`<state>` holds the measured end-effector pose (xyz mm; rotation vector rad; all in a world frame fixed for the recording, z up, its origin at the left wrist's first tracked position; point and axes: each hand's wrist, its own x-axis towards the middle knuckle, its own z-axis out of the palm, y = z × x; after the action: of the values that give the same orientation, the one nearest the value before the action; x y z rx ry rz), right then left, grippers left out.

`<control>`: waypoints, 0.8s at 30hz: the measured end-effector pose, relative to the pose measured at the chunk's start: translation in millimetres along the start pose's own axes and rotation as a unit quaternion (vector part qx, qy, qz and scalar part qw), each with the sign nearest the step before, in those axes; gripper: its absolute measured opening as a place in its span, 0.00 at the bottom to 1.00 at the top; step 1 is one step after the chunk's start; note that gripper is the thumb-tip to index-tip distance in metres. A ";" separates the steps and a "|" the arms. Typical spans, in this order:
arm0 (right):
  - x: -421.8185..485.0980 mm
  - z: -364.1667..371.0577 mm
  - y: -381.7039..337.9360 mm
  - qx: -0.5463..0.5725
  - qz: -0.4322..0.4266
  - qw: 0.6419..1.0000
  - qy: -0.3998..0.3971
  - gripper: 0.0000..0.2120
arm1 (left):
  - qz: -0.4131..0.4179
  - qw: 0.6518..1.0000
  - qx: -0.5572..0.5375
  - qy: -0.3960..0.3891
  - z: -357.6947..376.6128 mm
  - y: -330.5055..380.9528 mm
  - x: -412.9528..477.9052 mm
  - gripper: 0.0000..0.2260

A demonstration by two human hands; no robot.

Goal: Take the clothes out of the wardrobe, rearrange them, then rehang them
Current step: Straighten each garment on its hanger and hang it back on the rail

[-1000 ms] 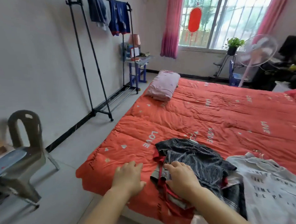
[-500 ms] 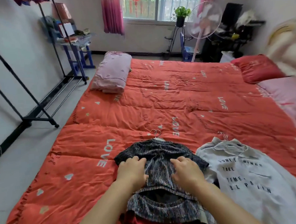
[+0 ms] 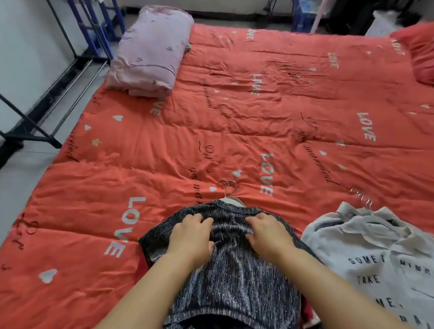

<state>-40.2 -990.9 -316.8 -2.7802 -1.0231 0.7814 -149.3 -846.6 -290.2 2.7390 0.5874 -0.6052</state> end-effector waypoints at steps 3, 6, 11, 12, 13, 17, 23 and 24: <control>64.1 21.8 15.7 -0.004 -0.013 1.000 -0.003 0.18 | -0.014 1.000 -0.002 -0.007 21.8 -4.9 46.9 0.23; 121.0 46.4 25.3 0.002 -0.023 1.000 0.005 0.19 | -0.020 1.000 -0.007 -0.009 47.0 -10.6 86.2 0.24; 190.3 82.6 38.5 0.015 -0.021 0.999 0.039 0.17 | -0.023 0.999 -0.018 -0.015 84.5 -18.7 130.4 0.24; 198.0 87.8 40.3 0.017 -0.021 0.999 0.042 0.16 | -0.021 1.000 -0.018 -0.014 89.4 -19.9 134.6 0.23; 205.4 94.6 41.7 0.022 -0.022 0.999 0.043 0.16 | -0.020 1.000 -0.019 -0.011 95.5 -21.3 138.6 0.23; 214.6 110.8 43.6 0.020 -0.047 0.996 0.068 0.14 | -0.022 0.999 -0.036 0.001 110.9 -26.1 145.0 0.23; 207.9 106.2 40.9 0.015 -0.062 0.995 0.081 0.14 | -0.015 0.998 -0.049 0.038 110.8 -28.2 138.8 0.22; 204.8 105.3 38.8 0.017 -0.061 0.994 0.087 0.14 | -0.015 0.997 -0.053 0.048 108.5 -28.8 135.9 0.22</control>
<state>63.7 -903.4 -506.8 -2.6706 -1.1226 0.5256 -86.1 -814.3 -451.6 2.6761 0.6652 -0.4383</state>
